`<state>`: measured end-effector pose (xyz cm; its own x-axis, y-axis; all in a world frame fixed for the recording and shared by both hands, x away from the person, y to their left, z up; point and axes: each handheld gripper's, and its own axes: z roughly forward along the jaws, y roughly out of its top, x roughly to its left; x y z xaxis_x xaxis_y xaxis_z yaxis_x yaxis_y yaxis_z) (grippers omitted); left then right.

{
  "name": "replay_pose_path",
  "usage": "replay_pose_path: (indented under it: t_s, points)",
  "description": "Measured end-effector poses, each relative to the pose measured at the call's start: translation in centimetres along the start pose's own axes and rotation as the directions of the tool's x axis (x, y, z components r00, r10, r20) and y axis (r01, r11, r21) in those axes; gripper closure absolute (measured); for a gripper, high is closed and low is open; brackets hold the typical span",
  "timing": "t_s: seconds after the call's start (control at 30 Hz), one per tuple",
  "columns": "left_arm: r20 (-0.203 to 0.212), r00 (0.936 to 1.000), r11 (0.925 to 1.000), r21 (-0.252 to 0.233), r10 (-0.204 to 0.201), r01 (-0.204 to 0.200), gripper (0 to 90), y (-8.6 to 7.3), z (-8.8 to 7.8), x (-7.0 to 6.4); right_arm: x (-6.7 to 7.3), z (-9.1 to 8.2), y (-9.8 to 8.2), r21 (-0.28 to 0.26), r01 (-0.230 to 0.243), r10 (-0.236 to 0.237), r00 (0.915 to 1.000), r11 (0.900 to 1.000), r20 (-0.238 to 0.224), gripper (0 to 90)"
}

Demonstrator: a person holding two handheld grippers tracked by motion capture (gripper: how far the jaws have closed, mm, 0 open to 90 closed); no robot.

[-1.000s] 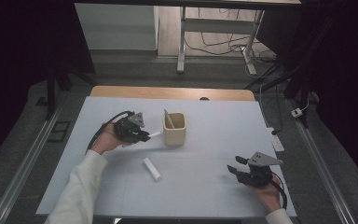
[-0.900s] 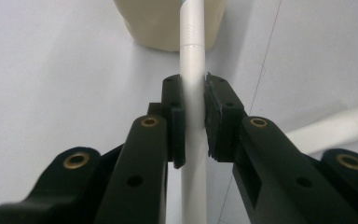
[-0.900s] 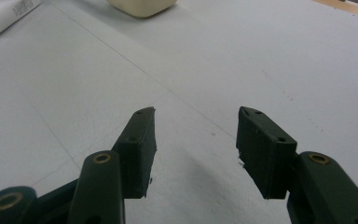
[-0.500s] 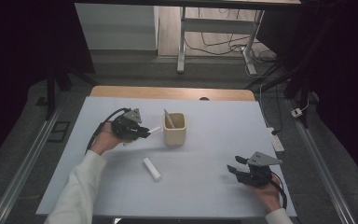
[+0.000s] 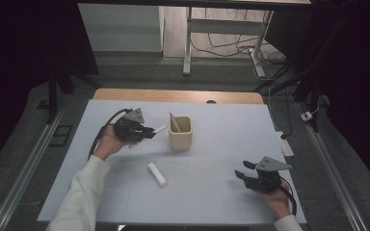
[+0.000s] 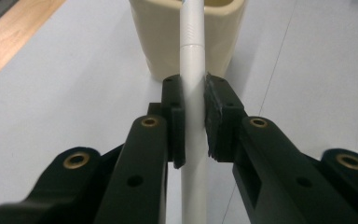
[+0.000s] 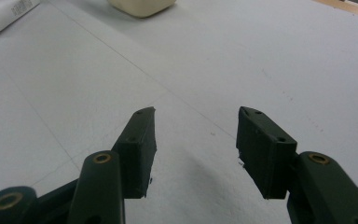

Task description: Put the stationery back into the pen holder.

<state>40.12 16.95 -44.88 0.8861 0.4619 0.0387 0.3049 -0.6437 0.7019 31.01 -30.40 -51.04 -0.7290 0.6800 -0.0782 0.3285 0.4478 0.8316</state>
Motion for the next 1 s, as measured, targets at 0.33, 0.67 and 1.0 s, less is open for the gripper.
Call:
replay_pose_path:
  t_s: [0.33,0.67,1.0]
  points:
    - [-0.013,0.9998,0.9986,-0.052,-0.012,0.012,78.3,0.2,-0.5,-0.1,0.0,0.0,0.0,0.002,0.001,-0.001,1.0000,1.000,0.000,47.1]
    - [-0.026,0.9992,0.9927,-0.117,-0.032,0.029,78.3,0.3,-1.1,-0.2,0.0,0.0,0.0,0.003,0.001,-0.001,1.0000,1.000,0.001,47.1]
    - [-0.028,0.9987,0.9866,-0.159,-0.043,0.038,78.3,0.5,-1.4,-0.4,0.0,0.0,0.0,0.004,0.005,-0.005,1.0000,1.000,0.008,47.0]
